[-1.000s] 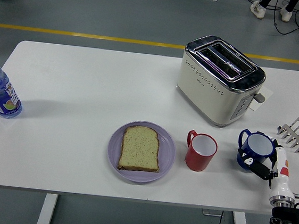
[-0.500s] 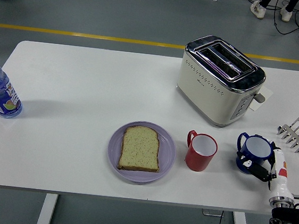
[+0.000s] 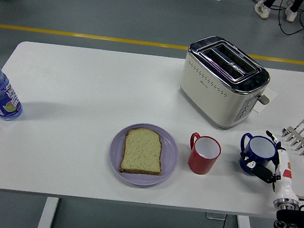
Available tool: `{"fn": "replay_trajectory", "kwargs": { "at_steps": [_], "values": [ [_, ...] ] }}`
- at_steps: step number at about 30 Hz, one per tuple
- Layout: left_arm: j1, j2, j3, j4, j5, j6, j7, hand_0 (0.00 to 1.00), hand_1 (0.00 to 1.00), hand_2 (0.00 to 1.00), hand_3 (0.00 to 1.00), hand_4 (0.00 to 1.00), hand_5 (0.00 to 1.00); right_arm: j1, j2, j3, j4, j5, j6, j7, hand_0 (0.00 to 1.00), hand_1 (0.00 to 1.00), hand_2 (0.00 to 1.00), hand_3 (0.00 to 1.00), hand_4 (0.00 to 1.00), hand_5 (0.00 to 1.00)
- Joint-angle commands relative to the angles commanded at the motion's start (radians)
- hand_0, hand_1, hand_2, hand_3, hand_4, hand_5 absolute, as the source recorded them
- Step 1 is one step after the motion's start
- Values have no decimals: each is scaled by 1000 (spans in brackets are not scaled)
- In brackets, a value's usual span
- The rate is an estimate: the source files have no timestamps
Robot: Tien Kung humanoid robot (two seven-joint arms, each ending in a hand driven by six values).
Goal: Pick up the cup,pour liquid into bread,place the cup on the desk
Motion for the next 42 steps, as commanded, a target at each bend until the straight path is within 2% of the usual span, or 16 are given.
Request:
{"fn": "replay_trajectory", "kwargs": {
  "at_steps": [17,18,20,23,24,29,30,35,36,41,42],
  "values": [
    [-5,1,-9,1,5,0,0,638,648,662,562,333,838,-9,2,12,4,-18,-1,-7,494,398,602,995,829,2],
    [-6,1,-9,1,5,0,0,638,648,662,562,332,838,-10,2,13,5,-18,-2,-7,528,424,622,998,848,2],
    [-6,1,-9,1,5,0,0,638,648,662,562,332,838,-10,2,13,5,-18,-2,-7,528,424,622,998,848,2],
    [-6,0,-10,1,5,0,0,638,648,662,562,332,838,-15,1,16,7,-19,20,-6,528,424,622,998,848,2],
    [-6,0,-10,1,5,0,0,640,648,662,561,332,838,-16,1,17,7,-19,24,-6,775,624,765,998,883,2],
    [-7,0,-12,0,6,0,0,640,648,662,561,332,838,-21,1,21,8,-20,34,0,775,624,765,998,883,2],
    [-7,1,-12,0,6,0,0,640,649,662,561,331,838,-21,1,21,8,-20,37,2,864,723,853,998,891,17],
    [-6,1,-12,1,6,0,0,640,649,662,561,331,838,-22,2,25,8,-16,40,11,864,723,853,998,891,17],
    [-7,1,-12,1,6,0,0,640,649,662,561,330,838,-22,2,26,9,-16,40,12,955,866,986,998,920,40],
    [-4,0,-10,0,4,-1,0,640,649,662,561,330,838,-29,0,32,16,-16,44,17,955,866,986,998,920,40],
    [-4,0,-9,0,4,-1,0,640,649,662,562,329,837,-31,1,33,17,-17,44,17,978,901,998,998,957,54]
  ]
}}
